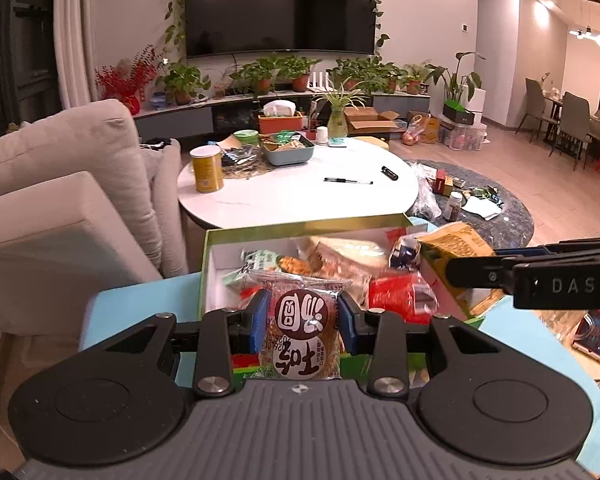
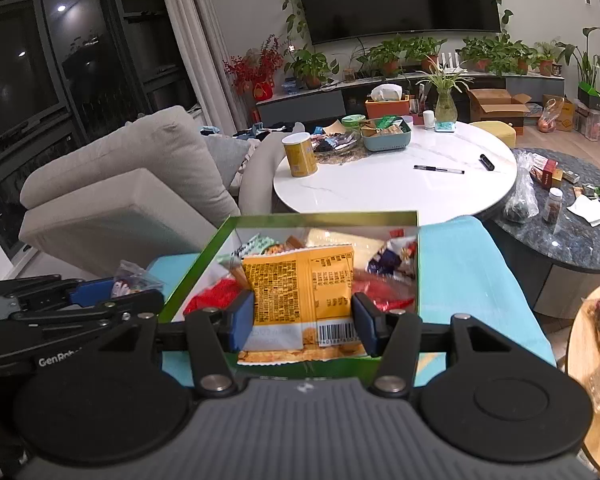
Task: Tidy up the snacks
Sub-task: 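Lift and carry the cookie and yellow packet over the green box with both tools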
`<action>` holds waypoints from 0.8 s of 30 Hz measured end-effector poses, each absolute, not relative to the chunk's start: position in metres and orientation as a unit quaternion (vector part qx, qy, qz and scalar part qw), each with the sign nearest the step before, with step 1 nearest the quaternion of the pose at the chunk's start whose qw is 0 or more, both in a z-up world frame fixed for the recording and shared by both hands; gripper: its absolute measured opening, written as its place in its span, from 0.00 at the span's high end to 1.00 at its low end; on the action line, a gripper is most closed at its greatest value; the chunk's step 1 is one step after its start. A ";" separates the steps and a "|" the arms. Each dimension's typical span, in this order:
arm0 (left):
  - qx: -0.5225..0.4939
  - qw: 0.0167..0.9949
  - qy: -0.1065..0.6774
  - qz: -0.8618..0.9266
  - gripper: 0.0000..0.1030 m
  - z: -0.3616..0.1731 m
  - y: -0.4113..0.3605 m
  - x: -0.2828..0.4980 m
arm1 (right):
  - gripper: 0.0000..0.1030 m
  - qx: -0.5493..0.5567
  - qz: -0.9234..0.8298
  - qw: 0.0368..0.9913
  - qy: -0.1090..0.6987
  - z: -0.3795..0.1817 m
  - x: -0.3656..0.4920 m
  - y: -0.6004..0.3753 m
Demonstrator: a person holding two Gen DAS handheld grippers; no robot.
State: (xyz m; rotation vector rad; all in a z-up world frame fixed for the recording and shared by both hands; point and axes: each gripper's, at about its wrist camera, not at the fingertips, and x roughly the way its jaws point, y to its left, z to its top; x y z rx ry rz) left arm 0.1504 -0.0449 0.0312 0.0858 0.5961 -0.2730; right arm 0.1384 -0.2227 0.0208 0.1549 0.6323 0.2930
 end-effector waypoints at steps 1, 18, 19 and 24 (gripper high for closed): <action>0.043 0.946 0.294 -0.134 0.68 0.030 -0.046 0.156 | 0.20 0.077 0.143 0.937 0.309 0.021 0.143 -0.223; 0.041 0.939 0.326 -0.105 0.68 0.001 -0.048 0.231 | 0.20 0.091 0.125 0.931 0.330 0.002 0.195 -0.220; 0.040 0.939 0.326 -0.104 0.68 0.001 -0.048 0.232 | 0.20 0.091 0.124 0.931 0.332 0.001 0.198 -0.220; 0.040 0.938 0.328 -0.101 0.68 -0.003 -0.049 0.243 | 0.20 0.094 0.120 0.929 0.338 -0.002 0.206 -0.219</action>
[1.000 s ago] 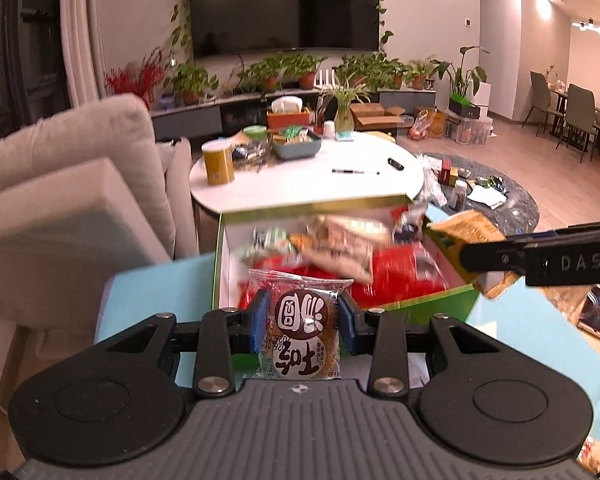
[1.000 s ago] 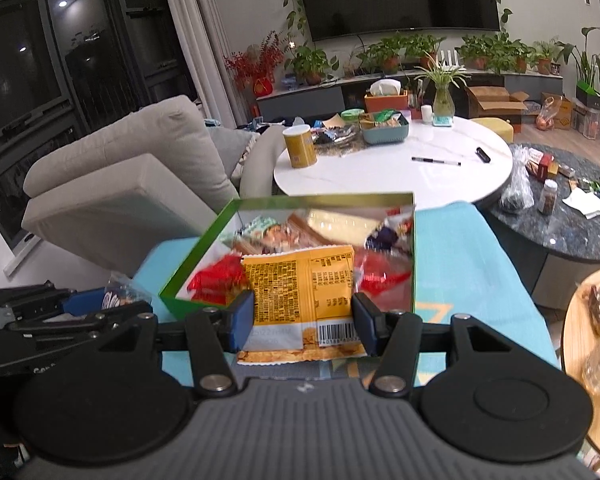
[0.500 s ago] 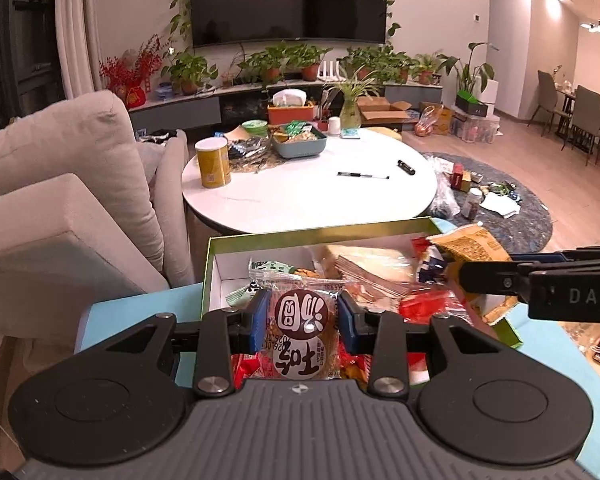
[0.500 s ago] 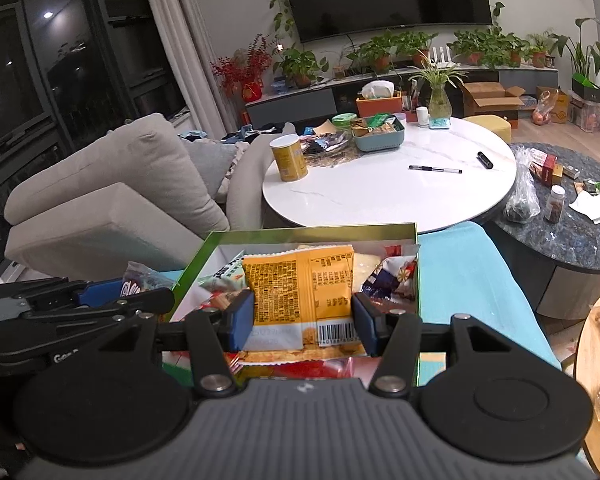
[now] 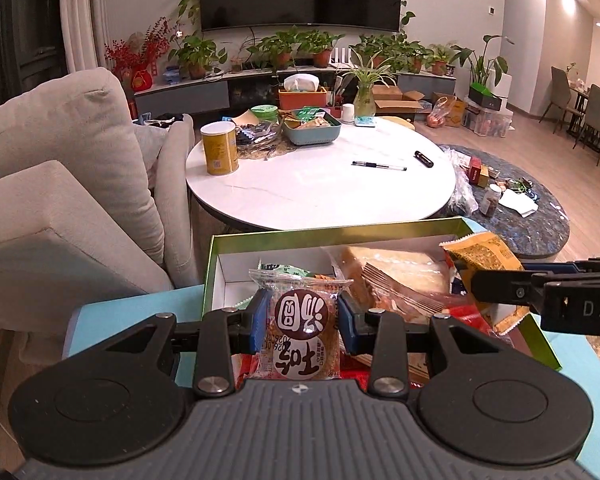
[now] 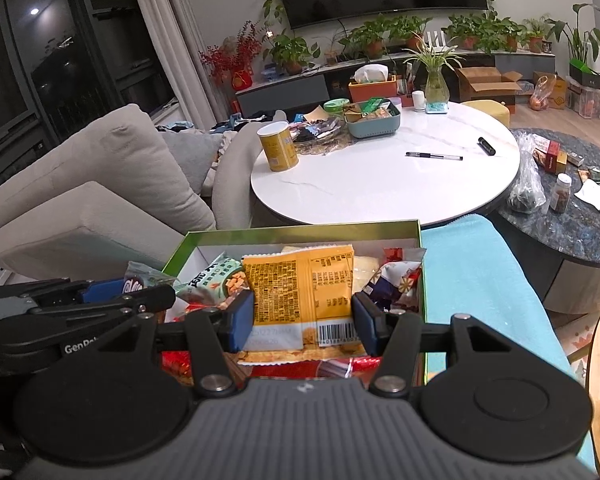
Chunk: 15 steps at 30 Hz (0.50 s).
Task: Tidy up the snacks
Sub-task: 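Lift and carry the cookie and yellow packet over the green box with both tools, then lower both snacks into the green box and open both tools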
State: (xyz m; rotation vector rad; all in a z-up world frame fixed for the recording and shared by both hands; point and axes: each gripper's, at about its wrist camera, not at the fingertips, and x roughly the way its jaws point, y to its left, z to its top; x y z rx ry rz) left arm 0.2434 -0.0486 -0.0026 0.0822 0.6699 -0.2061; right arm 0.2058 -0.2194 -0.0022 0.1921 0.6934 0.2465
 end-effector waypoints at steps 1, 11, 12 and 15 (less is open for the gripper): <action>0.041 0.938 0.328 -0.100 0.68 -0.003 -0.049 0.245 | 0.20 0.095 0.120 0.928 0.340 -0.002 0.208 -0.220; 0.045 0.937 0.331 -0.096 0.68 -0.011 -0.056 0.263 | 0.20 0.097 0.116 0.925 0.347 -0.009 0.221 -0.218; 0.044 0.937 0.334 -0.094 0.68 -0.013 -0.057 0.265 | 0.20 0.098 0.116 0.925 0.348 -0.009 0.223 -0.218; 0.038 0.936 0.338 -0.095 0.67 -0.017 -0.057 0.272 | 0.20 0.099 0.114 0.924 0.352 -0.012 0.226 -0.217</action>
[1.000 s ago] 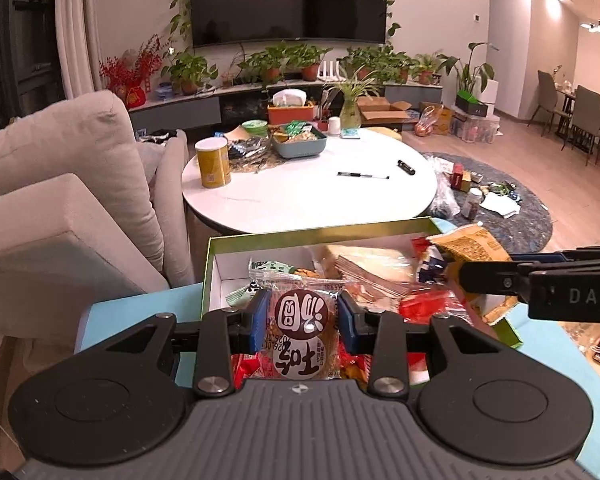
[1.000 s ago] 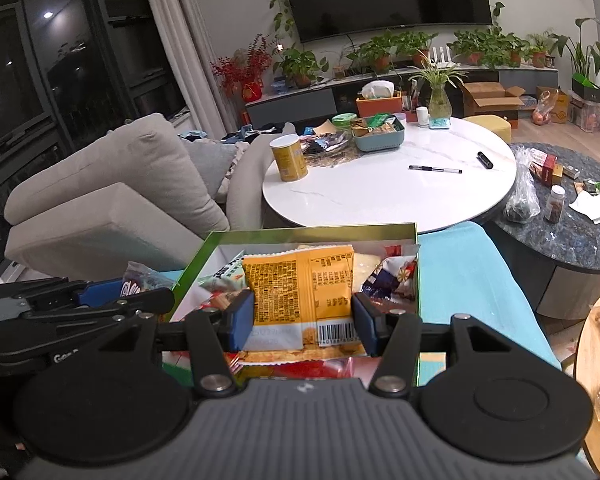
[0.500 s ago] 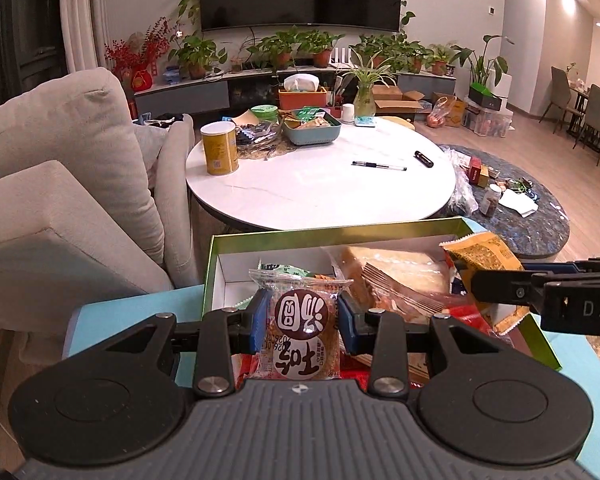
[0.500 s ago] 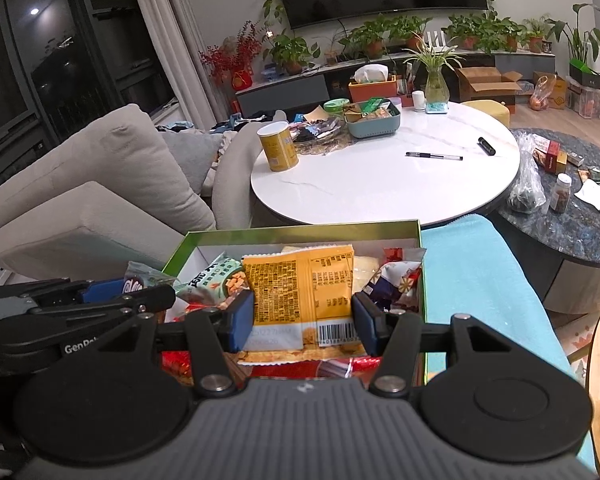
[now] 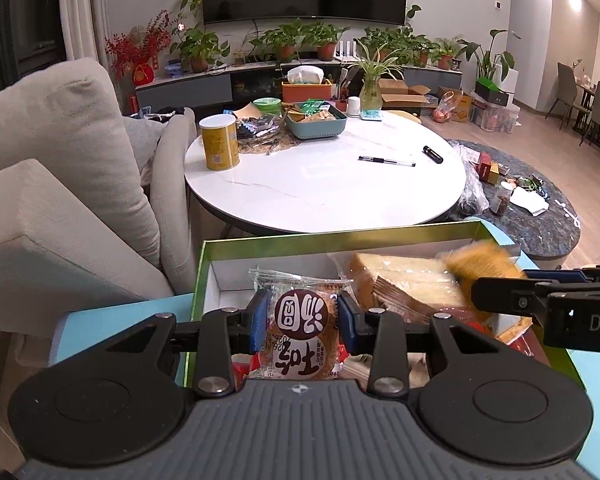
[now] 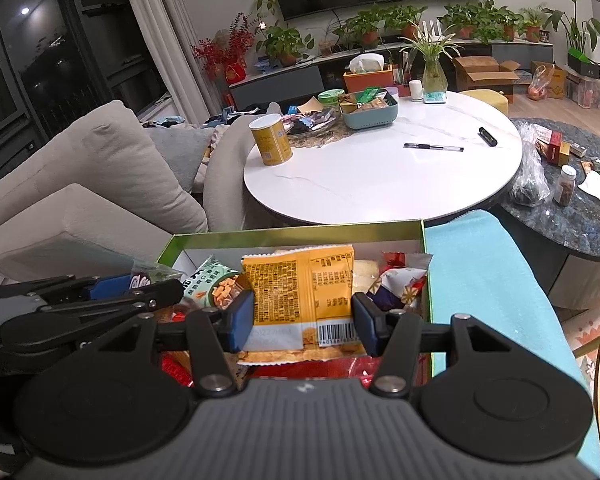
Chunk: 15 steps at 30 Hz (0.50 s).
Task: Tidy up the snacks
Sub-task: 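Lower both snacks into the green box and open both tools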
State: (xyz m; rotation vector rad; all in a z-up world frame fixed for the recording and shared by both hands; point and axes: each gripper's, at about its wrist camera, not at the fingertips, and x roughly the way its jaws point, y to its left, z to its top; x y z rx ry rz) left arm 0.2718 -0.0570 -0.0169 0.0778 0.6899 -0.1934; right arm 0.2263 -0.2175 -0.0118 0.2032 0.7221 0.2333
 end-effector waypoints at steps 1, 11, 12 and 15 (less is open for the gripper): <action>0.035 0.936 0.338 -0.093 0.66 -0.017 -0.057 0.274 | 0.19 0.101 0.111 0.924 0.351 -0.012 0.227 -0.218; 0.037 0.945 0.314 -0.078 0.42 -0.006 -0.051 0.259 | 0.17 0.109 0.106 0.927 0.344 -0.005 0.220 -0.220; 0.037 0.946 0.313 -0.078 0.42 -0.004 -0.050 0.256 | 0.17 0.110 0.108 0.927 0.343 -0.003 0.219 -0.220; 0.038 0.947 0.310 -0.076 0.41 0.001 -0.049 0.248 | 0.17 0.109 0.114 0.928 0.337 0.005 0.210 -0.218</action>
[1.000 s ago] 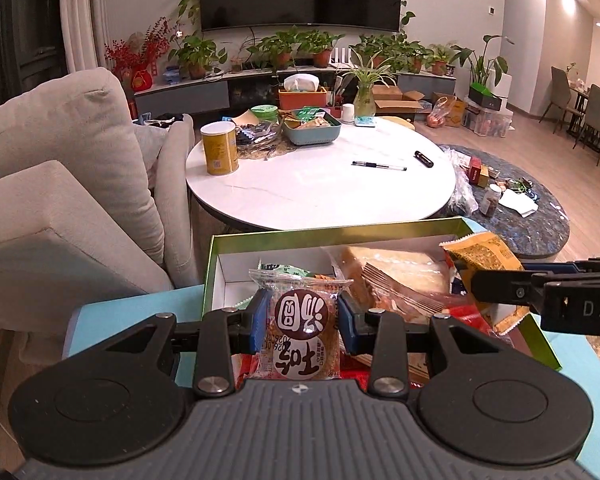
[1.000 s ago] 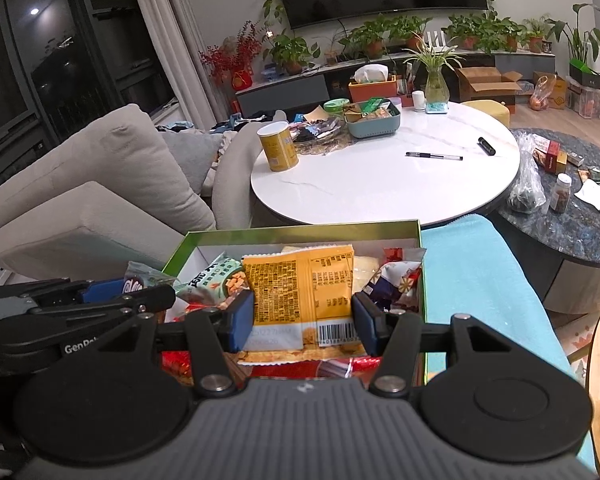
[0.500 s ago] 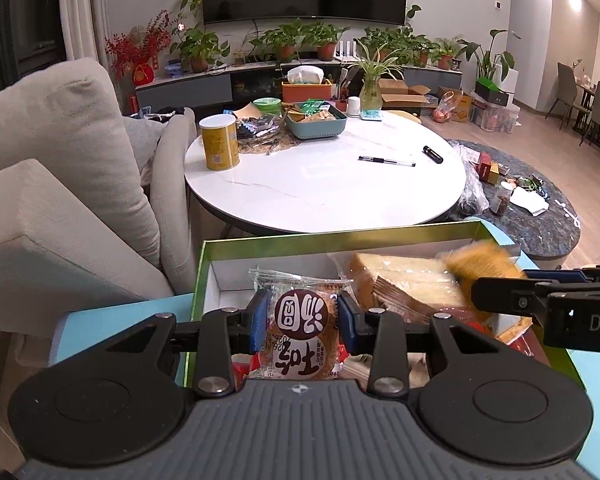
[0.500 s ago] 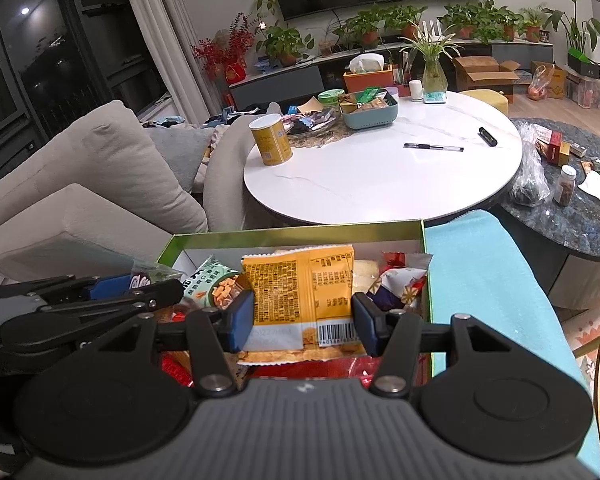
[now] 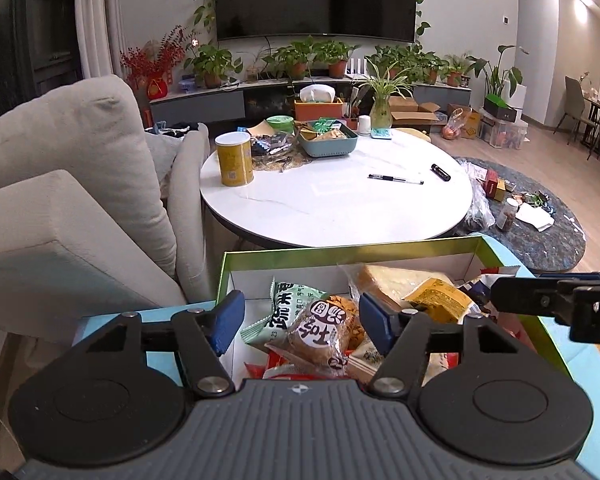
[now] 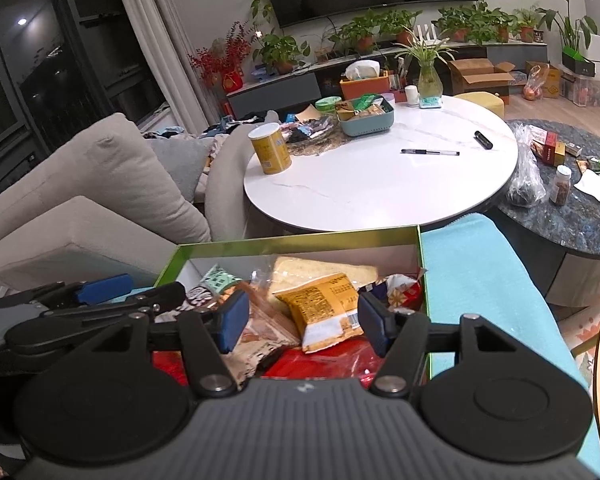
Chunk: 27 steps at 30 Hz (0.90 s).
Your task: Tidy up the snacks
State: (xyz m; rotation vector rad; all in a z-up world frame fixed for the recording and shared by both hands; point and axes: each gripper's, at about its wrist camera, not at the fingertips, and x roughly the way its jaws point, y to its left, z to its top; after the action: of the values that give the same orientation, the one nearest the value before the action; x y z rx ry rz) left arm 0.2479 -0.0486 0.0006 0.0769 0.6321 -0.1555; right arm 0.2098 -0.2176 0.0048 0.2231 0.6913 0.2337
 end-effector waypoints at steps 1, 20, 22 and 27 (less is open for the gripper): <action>0.037 0.947 0.310 -0.076 0.41 0.002 -0.049 0.246 | 0.17 0.109 0.116 0.929 0.335 0.007 0.206 -0.217; 0.044 0.953 0.292 -0.066 0.32 0.039 -0.045 0.139 | 0.17 0.116 0.130 0.928 0.328 0.029 0.127 -0.225; 0.045 0.954 0.290 -0.064 0.32 0.038 -0.044 0.125 | 0.17 0.115 0.134 0.927 0.330 0.029 0.115 -0.226; 0.045 0.951 0.296 -0.075 0.32 0.033 -0.048 0.089 | 0.17 0.109 0.139 0.927 0.333 0.028 0.088 -0.227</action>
State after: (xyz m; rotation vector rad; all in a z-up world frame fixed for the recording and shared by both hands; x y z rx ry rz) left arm 0.0889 -0.0484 0.0334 0.0913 0.6028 -0.1531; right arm 0.0883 -0.2265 0.0283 0.2225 0.6818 0.2841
